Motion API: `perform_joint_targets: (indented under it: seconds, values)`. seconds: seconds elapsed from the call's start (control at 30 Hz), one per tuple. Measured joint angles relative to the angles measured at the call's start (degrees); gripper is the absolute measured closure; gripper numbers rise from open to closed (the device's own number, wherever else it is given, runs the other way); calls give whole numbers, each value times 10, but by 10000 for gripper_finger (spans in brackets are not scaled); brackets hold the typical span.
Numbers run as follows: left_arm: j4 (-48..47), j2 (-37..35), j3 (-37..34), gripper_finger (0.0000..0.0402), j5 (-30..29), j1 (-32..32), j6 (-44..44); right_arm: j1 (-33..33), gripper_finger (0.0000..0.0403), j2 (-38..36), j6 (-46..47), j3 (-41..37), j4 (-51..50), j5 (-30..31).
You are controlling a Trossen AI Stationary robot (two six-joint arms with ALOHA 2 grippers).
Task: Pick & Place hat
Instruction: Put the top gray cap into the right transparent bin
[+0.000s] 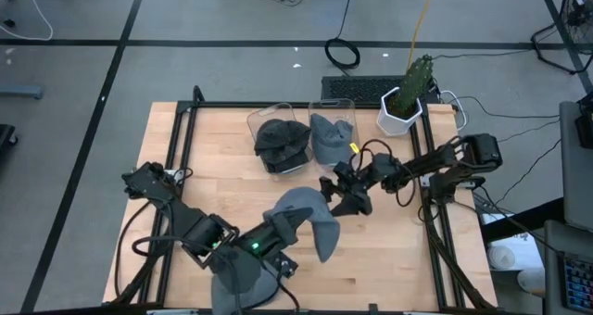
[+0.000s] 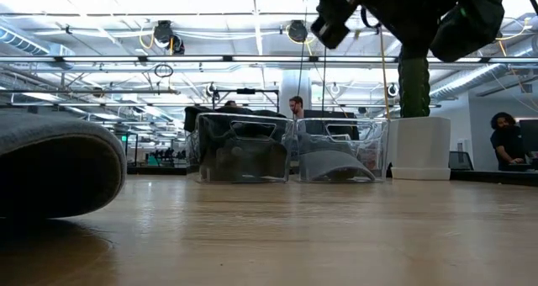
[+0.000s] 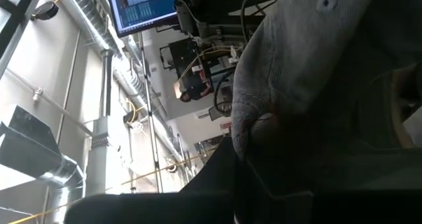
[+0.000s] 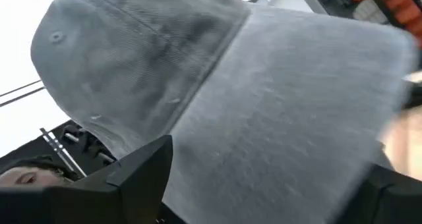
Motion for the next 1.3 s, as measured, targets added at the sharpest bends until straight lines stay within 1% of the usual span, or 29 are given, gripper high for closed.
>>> perform_joint_targets:
  seconds: [0.2, 0.3, 0.37, 0.4, 0.47, 0.57, 0.6, 0.73, 0.83, 0.93, 1.03, 1.13, 1.17, 1.23, 1.3]
  values:
    - [1, 0, 0, 398, 0, -6, -3, 6, 99, -6, -19, 12, 3, 3]
    - [1, 0, 0, 398, 0, -11, -12, 6, 122, -6, -39, 12, 2, 3]
    - [0, 0, 0, 398, -4, -14, -21, 6, 159, -6, -55, 12, 7, 4]
    - [-1, 0, 0, 398, -5, -16, -27, 6, 184, -6, -61, 12, 14, 4]
    - [-1, 0, 0, 398, -6, -18, -36, 6, 248, -6, -68, 11, 36, 0]
    - [-1, 0, 0, 398, -6, -21, -44, 8, 362, -6, -88, 11, 52, -15]
    - [-1, 0, 0, 398, -6, -21, -48, 10, 382, -6, -103, 11, 52, -23]
    - [-1, 0, 0, 396, -13, -20, -77, 24, 397, -6, -135, 11, 52, -26]
    - [-1, 0, 0, 380, -26, -19, -116, 33, 399, -6, -154, 11, 54, -24]
    - [0, 0, 0, 361, -61, -17, -165, 34, 400, -7, -161, 11, 56, -17]
    - [14, 0, 0, 344, -125, -17, -233, 31, 401, -16, -176, 6, 48, 17]
    - [40, 0, 0, 322, -202, -13, -348, 22, 401, -30, -195, 5, 12, 40]
    - [38, 0, 0, 313, -214, -11, -373, 22, 401, -35, -206, 5, -4, 53]
    - [26, 0, 0, 291, -216, -8, -409, 22, 401, -48, -243, 5, -46, 91]
    - [46, 1, 0, 265, -216, -8, -424, 23, 402, -66, -288, 5, -98, 132]
